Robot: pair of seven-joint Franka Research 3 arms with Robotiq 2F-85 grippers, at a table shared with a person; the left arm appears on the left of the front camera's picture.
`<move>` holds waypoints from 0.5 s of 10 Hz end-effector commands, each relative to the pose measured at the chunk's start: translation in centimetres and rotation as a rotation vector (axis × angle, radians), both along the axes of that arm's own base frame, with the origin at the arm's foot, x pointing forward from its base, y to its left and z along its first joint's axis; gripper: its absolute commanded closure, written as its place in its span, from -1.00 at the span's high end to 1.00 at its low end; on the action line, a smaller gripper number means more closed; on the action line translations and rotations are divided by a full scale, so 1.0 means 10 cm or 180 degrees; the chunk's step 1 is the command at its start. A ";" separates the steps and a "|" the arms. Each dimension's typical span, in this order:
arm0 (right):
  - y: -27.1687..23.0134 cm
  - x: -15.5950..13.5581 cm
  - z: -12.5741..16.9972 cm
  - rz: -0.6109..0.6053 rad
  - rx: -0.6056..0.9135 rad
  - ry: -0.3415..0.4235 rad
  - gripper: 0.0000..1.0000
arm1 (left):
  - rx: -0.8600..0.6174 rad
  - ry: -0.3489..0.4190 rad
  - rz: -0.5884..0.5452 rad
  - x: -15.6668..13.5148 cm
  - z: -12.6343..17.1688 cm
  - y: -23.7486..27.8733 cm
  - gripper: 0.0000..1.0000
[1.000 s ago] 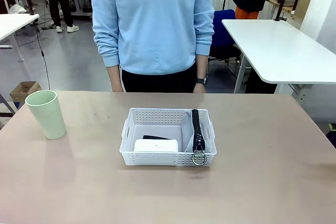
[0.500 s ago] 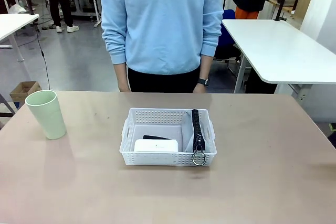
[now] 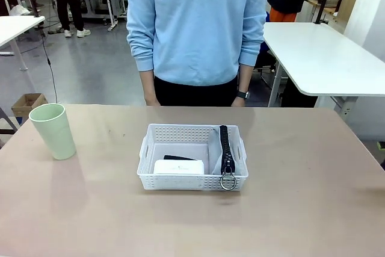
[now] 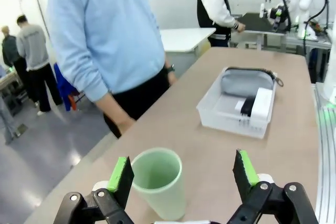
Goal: Efficiently arrange items inside the basket to fit them all.
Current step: Pick up the Reusable plastic cup and place it inside the Organizing basket.
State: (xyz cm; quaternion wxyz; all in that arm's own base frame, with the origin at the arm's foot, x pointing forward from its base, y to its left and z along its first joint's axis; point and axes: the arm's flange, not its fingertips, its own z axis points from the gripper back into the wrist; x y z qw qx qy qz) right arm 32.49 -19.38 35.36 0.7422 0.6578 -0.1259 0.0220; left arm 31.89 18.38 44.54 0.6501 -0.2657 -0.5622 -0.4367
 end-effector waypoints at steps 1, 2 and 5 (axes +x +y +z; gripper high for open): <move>-0.01 -0.03 0.03 0.0004 -0.0047 0.0042 1.00 | 0.0163 0.0027 -0.0043 0.07 -0.23 0.13 1.00; -0.01 -0.03 0.03 0.0004 -0.0047 0.0042 1.00 | 0.0295 -0.0072 -0.0030 0.12 -0.40 0.12 1.00; -0.01 -0.03 0.03 0.0004 -0.0047 0.0042 1.00 | 0.0811 0.0172 0.0024 0.30 -0.87 0.23 1.00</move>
